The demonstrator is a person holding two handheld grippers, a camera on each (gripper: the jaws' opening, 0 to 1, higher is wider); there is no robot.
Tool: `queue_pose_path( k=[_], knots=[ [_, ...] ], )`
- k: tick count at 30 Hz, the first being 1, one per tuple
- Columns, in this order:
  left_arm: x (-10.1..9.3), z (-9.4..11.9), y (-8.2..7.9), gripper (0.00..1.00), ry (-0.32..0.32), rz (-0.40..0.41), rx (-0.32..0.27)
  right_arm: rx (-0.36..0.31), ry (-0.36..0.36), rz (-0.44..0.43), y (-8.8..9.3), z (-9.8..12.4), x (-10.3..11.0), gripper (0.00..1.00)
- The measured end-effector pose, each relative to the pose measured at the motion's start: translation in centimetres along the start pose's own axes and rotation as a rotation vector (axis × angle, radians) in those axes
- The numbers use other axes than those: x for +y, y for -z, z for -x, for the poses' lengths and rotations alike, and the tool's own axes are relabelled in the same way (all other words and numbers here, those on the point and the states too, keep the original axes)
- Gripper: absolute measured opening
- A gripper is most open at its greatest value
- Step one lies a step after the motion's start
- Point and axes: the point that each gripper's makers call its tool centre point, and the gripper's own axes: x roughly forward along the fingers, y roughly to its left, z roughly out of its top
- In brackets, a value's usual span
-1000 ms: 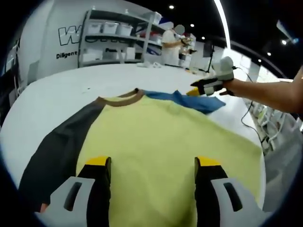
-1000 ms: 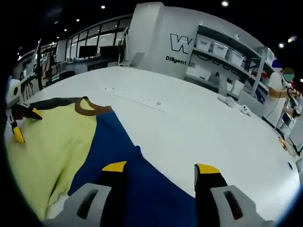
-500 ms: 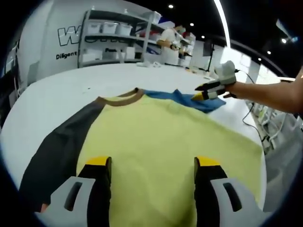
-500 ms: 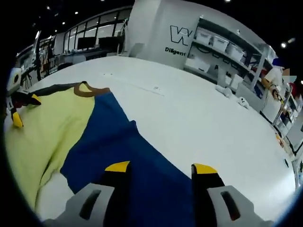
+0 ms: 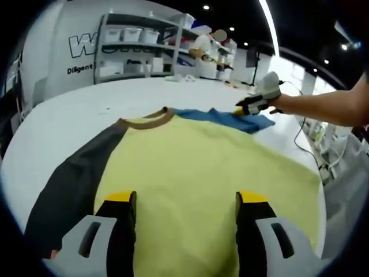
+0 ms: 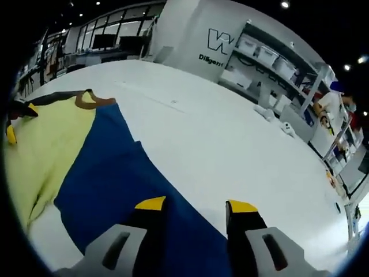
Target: Fold the garment on the visible template until the final outline fits inside the template.
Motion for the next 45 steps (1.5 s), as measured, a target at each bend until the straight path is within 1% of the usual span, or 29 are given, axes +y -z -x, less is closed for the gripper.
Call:
queue_pose_path(
  k=[3, 8, 11, 13, 14, 15, 17, 18, 22, 26, 31, 35, 40, 45],
  knots=[
    [0.0, 0.0, 0.0, 0.64, 0.001, -0.002, 0.002, 0.006, -0.003, 0.002, 0.0, -0.2, -0.2, 0.39],
    [0.0, 0.0, 0.0, 0.64, -0.001, -0.004, 0.002, 0.024, 0.034, 0.069, -0.3, -0.8, -1.4, 0.40],
    [0.1, 0.0, 0.0, 0.64, -0.001, -0.006, 0.003, 0.035, 0.058, 0.059, -0.2, -1.1, -2.1, 0.42],
    [0.1, 0.0, 0.0, 0.64, -0.001, -0.005, 0.005, 0.045, 0.062, 0.030, -0.2, -0.9, -2.2, 0.46],
    [0.1, 0.0, 0.0, 0.65, -0.001, -0.005, 0.006, 0.040, 0.057, 0.010, -0.2, -0.8, -2.0, 0.49],
    [0.0, 0.0, 0.0, 0.65, -0.001, -0.003, 0.006, 0.016, 0.057, -0.007, -0.5, -0.4, -1.9, 0.51],
    [0.0, 0.1, 0.0, 0.65, -0.001, 0.001, 0.006, -0.018, 0.057, -0.009, -1.0, 0.4, -1.6, 0.50],
    [-0.1, 0.1, 0.0, 0.65, 0.001, 0.004, 0.005, -0.021, 0.055, -0.008, -1.0, 0.7, -1.5, 0.50],
    [-0.4, 0.1, -0.1, 0.66, 0.005, 0.010, 0.000, -0.070, 0.054, -0.005, -2.1, 2.0, -1.4, 0.51],
    [-0.7, 0.2, -0.2, 0.66, 0.014, 0.014, 0.001, -0.096, 0.055, 0.000, -3.0, 3.0, -1.4, 0.51],
    [-1.1, 0.4, -0.2, 0.65, 0.019, 0.015, 0.008, -0.111, 0.047, -0.001, -3.4, 3.5, -1.1, 0.50],
    [-1.4, 0.7, -0.6, 0.65, 0.021, 0.009, -0.003, -0.131, 0.044, -0.002, -4.0, 4.2, -0.8, 0.50],
    [-1.9, 1.5, -1.1, 0.65, 0.021, 0.000, -0.019, -0.171, 0.035, 0.000, -5.0, 5.7, 0.0, 0.51],
    [-2.7, 2.6, -1.1, 0.65, 0.020, -0.018, -0.025, -0.204, 0.025, 0.000, -5.2, 7.4, 1.2, 0.51]
  ],
)
